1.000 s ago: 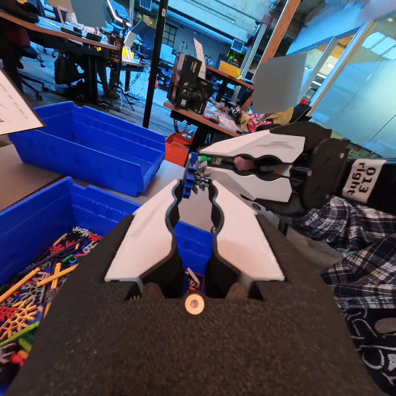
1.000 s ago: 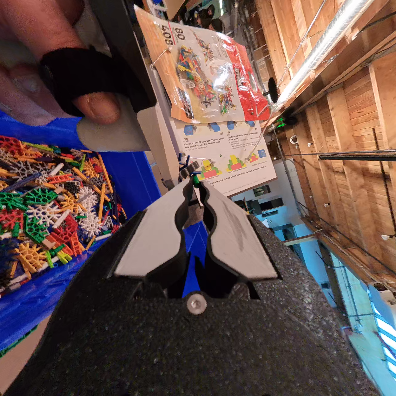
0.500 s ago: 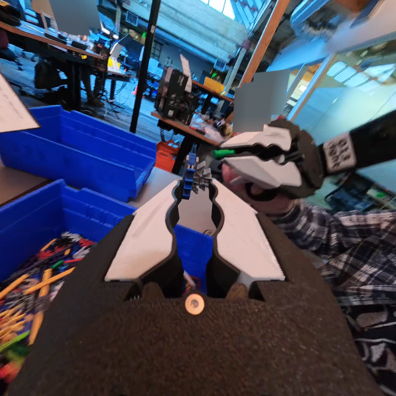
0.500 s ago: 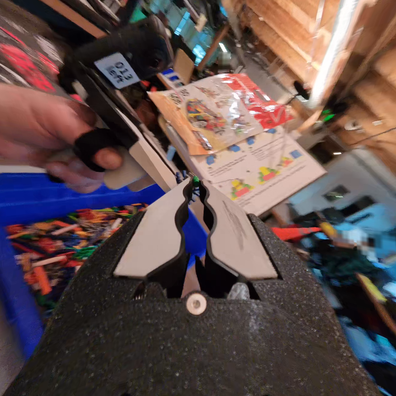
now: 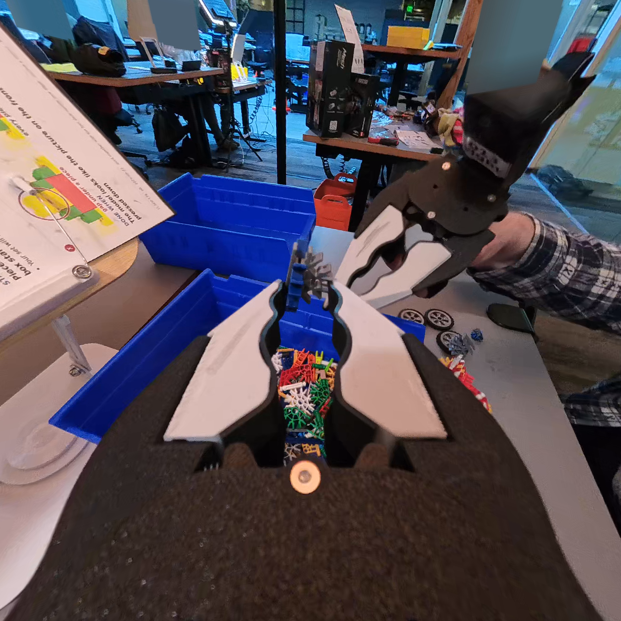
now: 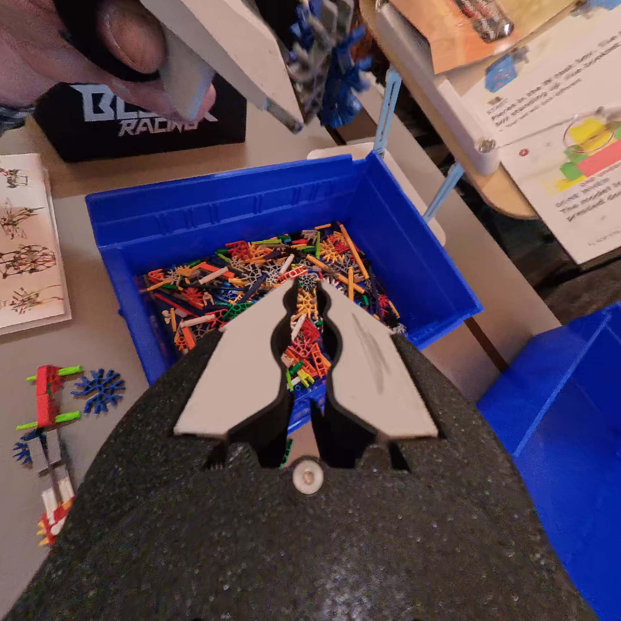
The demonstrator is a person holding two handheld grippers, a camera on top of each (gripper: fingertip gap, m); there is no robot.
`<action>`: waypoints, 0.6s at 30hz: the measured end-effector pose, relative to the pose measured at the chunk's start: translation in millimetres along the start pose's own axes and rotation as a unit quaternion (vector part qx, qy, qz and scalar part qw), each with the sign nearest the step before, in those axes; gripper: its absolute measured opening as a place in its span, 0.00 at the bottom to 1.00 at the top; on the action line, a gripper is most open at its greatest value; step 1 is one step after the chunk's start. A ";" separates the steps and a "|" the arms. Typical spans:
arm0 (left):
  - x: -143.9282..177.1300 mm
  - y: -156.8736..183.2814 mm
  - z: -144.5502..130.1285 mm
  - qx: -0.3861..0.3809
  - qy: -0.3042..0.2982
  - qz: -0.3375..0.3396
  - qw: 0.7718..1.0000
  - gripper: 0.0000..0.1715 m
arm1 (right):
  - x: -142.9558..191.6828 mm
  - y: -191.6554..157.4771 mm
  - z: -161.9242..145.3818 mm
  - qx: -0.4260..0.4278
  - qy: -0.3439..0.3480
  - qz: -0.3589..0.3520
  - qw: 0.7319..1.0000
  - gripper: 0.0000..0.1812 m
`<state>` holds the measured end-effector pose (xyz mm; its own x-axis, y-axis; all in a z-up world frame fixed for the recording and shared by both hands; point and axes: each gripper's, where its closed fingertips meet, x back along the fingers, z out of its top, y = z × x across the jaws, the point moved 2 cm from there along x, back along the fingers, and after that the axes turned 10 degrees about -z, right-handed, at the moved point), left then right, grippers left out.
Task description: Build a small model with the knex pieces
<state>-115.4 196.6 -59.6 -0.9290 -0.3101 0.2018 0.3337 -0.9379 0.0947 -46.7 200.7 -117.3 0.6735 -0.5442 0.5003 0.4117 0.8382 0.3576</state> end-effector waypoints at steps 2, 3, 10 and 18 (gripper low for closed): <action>-1.6 0.2 -1.1 -0.018 -0.009 0.009 1.000 0.13 | 4.3 2.6 6.2 0.004 0.016 -0.009 1.000 0.08; -3.3 2.6 -2.3 -0.035 -0.020 0.011 0.999 0.13 | 8.7 4.1 12.2 -0.002 0.032 -0.010 0.999 0.12; -15.1 24.9 12.8 -0.216 -0.060 0.081 0.971 0.13 | 48.9 7.7 58.8 -0.115 0.157 0.046 0.980 0.24; -28.8 27.7 22.8 -0.335 -0.117 0.212 0.910 0.13 | 62.4 13.0 71.1 -0.131 0.193 0.002 0.972 0.09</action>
<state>-75.8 183.1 -40.6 -0.6532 -0.6990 0.2911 0.4094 -0.6495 -0.6407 -43.0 175.2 -25.4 0.8342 -0.5306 0.1505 0.5178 0.8474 0.1176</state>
